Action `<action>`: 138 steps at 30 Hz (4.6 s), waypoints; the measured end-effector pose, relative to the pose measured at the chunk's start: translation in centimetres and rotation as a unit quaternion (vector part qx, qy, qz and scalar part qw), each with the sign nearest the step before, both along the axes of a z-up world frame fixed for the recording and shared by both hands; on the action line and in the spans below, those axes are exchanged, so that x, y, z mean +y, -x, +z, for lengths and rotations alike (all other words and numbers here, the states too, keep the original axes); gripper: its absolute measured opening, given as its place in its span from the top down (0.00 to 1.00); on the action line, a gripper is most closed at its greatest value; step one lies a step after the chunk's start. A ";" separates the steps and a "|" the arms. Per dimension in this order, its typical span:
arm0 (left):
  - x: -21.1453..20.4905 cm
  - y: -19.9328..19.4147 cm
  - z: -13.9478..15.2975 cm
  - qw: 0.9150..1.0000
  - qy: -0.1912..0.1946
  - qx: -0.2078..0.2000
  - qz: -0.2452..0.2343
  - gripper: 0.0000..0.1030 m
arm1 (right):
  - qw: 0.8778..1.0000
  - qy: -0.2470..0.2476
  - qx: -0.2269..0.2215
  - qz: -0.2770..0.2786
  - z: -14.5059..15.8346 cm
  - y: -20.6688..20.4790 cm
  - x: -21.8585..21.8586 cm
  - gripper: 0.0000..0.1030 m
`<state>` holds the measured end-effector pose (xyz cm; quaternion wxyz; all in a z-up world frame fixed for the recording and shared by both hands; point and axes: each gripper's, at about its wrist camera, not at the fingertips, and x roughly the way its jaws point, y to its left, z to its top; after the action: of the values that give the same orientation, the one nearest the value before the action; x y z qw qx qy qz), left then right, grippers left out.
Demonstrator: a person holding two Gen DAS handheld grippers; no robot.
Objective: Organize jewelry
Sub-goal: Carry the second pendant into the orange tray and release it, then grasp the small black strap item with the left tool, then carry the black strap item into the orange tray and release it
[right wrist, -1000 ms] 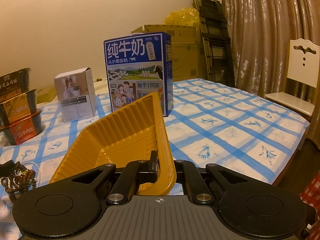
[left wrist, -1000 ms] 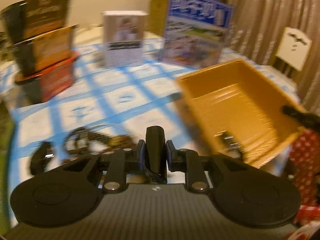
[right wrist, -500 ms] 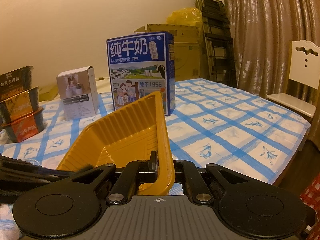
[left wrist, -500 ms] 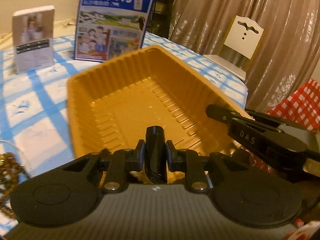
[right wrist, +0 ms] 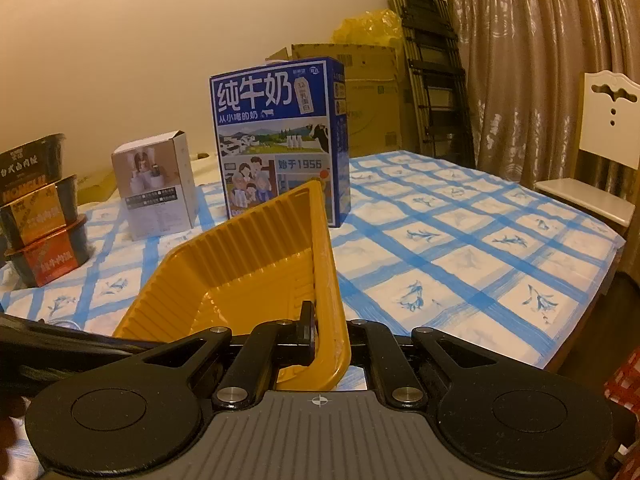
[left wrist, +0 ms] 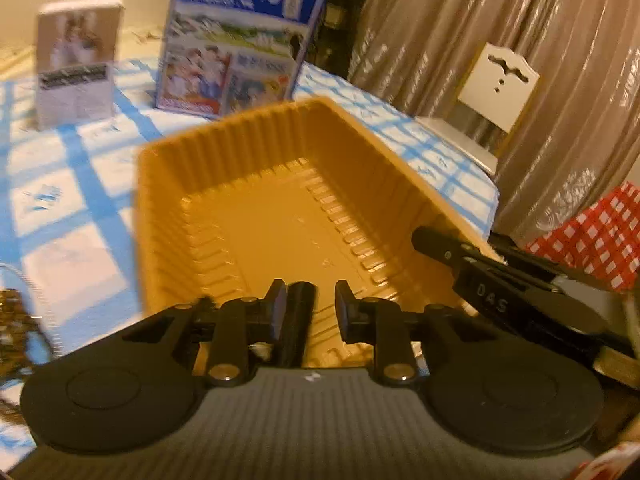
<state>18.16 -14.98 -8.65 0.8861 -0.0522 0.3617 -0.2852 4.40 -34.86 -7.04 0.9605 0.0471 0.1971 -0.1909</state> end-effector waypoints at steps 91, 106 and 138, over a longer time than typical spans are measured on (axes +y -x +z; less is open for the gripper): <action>21.4 4.0 0.4 0.960 -0.158 0.012 0.230 0.81 | 0.999 -0.005 0.039 -0.010 -0.2 -0.1 0.6 0.95; 13.1 1.7 4.7 0.983 -0.109 -0.048 0.139 0.81 | 0.999 -0.008 0.039 -0.010 -0.2 0.0 0.4 0.94; -2.5 -5.3 1.0 0.998 -0.039 -0.015 0.055 0.80 | 0.999 -0.013 0.043 -0.006 -0.4 -0.4 1.0 0.94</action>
<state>23.49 -17.50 -7.64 0.9069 -0.0333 0.3559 -0.2229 4.84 -33.84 -7.40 0.9493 0.0526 0.2404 -0.1955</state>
